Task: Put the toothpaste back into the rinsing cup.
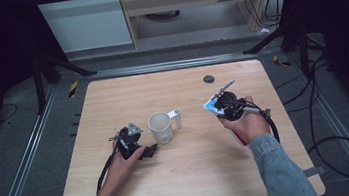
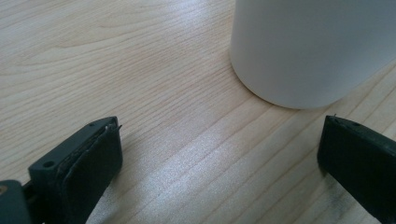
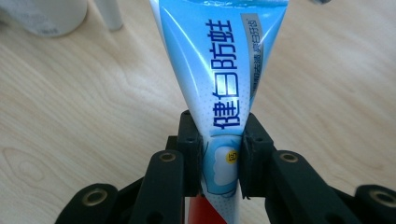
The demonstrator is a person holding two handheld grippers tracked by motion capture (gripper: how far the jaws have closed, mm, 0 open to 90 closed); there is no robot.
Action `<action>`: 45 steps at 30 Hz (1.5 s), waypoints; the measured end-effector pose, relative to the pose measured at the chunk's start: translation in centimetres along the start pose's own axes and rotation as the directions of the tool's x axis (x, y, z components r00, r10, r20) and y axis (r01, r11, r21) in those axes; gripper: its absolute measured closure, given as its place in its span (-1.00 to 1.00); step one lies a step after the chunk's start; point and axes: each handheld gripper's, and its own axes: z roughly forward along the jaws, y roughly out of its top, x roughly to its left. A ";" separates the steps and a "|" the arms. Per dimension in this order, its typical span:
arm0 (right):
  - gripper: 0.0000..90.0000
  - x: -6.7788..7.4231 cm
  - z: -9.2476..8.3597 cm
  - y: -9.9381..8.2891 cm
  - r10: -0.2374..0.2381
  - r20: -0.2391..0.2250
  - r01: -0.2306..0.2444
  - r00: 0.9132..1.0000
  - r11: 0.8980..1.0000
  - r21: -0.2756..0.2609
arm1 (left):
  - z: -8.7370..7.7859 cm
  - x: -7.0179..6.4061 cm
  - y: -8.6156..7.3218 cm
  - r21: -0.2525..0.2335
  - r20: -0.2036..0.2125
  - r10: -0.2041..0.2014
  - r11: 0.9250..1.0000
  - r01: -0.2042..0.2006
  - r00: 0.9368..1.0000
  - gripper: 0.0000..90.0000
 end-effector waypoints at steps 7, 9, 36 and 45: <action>0.64 -0.6 -1.8 0.2 0.003 0.051 0.002 0.999 0.994 -0.111 | 0.0 0.0 0.0 0.000 -0.001 -0.001 1.000 0.001 1.000 -1.00; 0.64 -0.8 -2.0 0.3 0.014 0.062 -0.005 0.998 0.990 -0.142 | 0.0 0.0 0.0 0.000 0.000 -0.001 1.000 0.001 1.000 -1.00; 0.63 -0.9 -2.7 0.8 0.190 0.065 -0.133 0.980 0.855 -0.501 | 0.0 0.0 0.0 0.005 0.000 0.004 1.000 -0.004 1.000 -1.00; 0.63 -0.1 -1.9 1.8 0.209 0.053 -0.150 0.976 0.833 -0.532 | 0.0 0.0 0.0 0.005 -0.002 0.004 1.000 -0.004 1.000 -1.00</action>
